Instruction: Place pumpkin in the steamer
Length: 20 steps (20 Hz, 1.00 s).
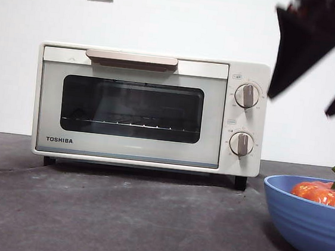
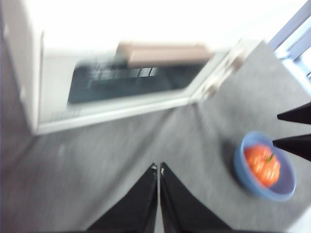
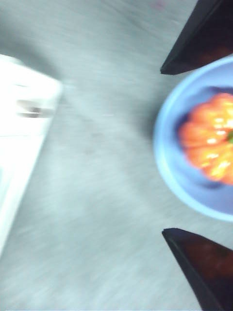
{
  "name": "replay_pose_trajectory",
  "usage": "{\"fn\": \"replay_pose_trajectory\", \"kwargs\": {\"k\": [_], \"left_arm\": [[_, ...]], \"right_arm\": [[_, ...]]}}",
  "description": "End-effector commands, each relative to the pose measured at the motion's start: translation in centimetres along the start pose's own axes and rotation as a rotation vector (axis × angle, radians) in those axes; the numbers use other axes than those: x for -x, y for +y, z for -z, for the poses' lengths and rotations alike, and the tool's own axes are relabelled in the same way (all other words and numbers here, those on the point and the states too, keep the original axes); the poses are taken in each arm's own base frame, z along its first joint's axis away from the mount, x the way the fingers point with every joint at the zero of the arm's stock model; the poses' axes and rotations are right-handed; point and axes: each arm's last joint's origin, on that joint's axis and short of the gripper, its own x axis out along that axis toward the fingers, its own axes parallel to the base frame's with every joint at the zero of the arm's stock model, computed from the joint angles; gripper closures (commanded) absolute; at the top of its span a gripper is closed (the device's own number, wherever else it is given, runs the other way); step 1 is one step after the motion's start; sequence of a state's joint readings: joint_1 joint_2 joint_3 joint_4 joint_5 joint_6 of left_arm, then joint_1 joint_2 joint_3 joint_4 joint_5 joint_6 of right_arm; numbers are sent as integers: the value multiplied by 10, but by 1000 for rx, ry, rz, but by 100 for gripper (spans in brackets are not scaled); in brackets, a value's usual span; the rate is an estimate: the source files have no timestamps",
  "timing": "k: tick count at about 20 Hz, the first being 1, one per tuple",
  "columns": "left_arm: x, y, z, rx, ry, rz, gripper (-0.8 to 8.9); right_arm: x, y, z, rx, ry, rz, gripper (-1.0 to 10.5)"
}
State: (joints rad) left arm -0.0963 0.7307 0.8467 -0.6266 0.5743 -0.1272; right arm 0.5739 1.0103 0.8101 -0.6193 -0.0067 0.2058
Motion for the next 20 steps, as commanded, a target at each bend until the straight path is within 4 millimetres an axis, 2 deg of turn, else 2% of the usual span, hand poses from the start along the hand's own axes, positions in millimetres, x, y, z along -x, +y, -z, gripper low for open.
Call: {"fn": "replay_pose_trajectory", "kwargs": {"k": [1,5,11,16,20], "left_arm": [[-6,-5,-16,26,-62,27,798],[-34,-10,-36,-2,-76,24,798],[-91,-13,-71,-82,-35,11,799],[-131,-8,-75,-126,0,-9,799],[-153,-6,-71,-152,16,-29,799]], "right_arm": [[11,3,-10,16,-54,-14,442],[19,3,-10,16,-64,-22,442],[20,3,-8,16,-45,-34,442],[20,4,-8,17,-44,-34,442],[20,4,-8,17,-45,-33,442]]}}
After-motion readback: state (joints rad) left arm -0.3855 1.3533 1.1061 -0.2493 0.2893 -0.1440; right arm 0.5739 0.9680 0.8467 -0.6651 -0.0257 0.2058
